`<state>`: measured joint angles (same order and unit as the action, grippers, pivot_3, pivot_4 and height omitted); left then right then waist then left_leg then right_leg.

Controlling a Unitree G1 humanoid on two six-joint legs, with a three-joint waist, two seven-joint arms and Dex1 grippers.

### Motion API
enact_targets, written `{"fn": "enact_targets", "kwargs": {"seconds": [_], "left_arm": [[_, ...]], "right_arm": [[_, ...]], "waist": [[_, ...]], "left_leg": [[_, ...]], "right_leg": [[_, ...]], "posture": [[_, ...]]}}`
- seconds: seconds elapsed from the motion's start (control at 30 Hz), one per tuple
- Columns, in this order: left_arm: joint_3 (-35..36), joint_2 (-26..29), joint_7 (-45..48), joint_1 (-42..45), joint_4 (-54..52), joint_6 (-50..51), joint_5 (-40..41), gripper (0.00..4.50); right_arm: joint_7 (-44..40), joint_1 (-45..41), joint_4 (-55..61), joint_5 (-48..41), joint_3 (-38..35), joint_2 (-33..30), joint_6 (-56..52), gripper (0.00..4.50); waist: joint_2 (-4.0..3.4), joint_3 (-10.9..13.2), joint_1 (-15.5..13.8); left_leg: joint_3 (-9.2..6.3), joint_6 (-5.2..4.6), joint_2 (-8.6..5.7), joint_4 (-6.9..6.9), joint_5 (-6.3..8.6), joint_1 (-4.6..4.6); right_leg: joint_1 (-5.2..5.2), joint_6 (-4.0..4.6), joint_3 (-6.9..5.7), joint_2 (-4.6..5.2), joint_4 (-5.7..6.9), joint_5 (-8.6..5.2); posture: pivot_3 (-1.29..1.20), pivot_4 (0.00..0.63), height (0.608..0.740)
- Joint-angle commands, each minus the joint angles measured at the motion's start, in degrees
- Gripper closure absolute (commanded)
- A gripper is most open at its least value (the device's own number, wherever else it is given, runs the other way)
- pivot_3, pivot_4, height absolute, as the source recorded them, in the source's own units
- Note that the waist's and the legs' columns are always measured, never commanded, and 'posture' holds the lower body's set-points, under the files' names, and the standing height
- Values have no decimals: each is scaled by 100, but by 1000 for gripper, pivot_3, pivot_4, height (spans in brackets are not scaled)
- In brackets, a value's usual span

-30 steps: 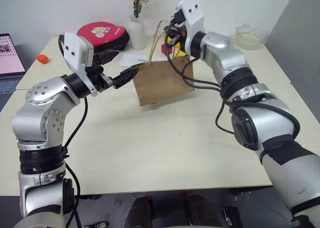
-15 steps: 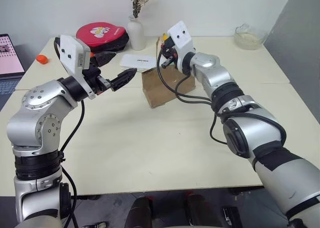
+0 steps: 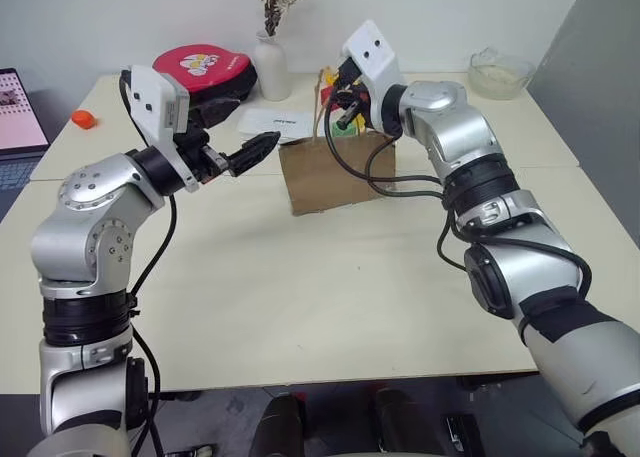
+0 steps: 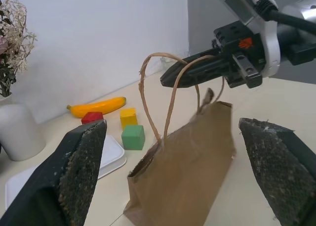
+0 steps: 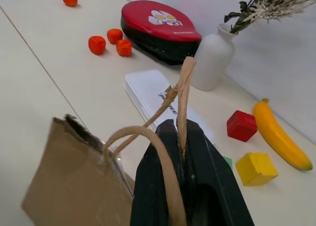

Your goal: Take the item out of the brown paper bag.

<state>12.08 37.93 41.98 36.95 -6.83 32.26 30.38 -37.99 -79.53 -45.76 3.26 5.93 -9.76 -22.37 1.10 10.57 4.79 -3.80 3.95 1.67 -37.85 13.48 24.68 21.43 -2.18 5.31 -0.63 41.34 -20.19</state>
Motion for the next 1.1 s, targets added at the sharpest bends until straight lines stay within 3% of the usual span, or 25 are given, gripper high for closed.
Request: {"fn": "enact_targets", "kwargs": {"seconds": [0.03, 0.37, 0.47, 0.6, 0.73, 0.8, 1.0, 1.1], "left_arm": [[-17, -6, 31, 205, -3, -182, -33, 0], [4, 5, -26, 99, -87, -207, -42, 0], [-10, 39, -15, 92, -66, -213, -64, 0], [-75, 52, 48, 168, 67, -274, -120, 0], [-178, 6, 159, 322, 280, -360, -190, 0], [-257, 6, 273, 419, 434, -392, -226, 0], [-367, -91, 556, 914, 1502, -416, -279, 0], [-468, -192, 770, 1316, 2237, -624, -399, 0]], "right_arm": [[-72, -32, 690, -147, 46, 99, -553, 4458], [84, 160, 863, -163, 33, 74, -919, 4458], [9, 292, 945, -160, 46, -67, -877, 3875], [-130, 536, 1390, -160, 108, -340, -1013, 2476], [-331, 903, 2209, -188, 164, -730, -1388, 2327], [-470, 1118, 2834, -358, 93, -923, -1786, 2015], [-633, 1844, 4903, -1391, -572, -1279, -3471, 30], [-472, 2110, 5759, -1885, -1000, -1328, -4192, 30]], "waist": [[0, 0, 0], [0, 0, 2], [0, 0, 2], [0, 0, 0], [0, 0, -4], [0, 0, -11], [0, 0, -18], [0, 0, -22]], "left_leg": [[-1, 0, 0, 0, 0, 0], [-2, -1, -1, 0, 1, 0], [-2, -1, -1, 0, 1, 0], [-2, -1, -2, 0, 1, 0], [-3, -2, -2, 0, 1, 0], [-3, -2, -2, 0, 1, 1], [-11, -2, -2, -1, 1, 4], [-18, -3, -4, -2, 0, 6]], "right_leg": [[0, 0, 0, 0, 0, 0], [-1, 0, -3, 0, -1, 0], [-1, 0, -3, 0, -1, 0], [-2, 0, -3, 0, -2, 0], [-2, 0, -5, 0, -2, 0], [-1, 0, -5, 0, -3, 0], [-3, 0, -13, -2, -3, 0], [-5, 0, -19, -3, -4, 0]], "posture": [[0, 150, 740], [0, 150, 740], [0, 150, 740], [0, 150, 740], [0, 150, 740], [0, 150, 740], [0, 150, 740], [0, 150, 740]]}}
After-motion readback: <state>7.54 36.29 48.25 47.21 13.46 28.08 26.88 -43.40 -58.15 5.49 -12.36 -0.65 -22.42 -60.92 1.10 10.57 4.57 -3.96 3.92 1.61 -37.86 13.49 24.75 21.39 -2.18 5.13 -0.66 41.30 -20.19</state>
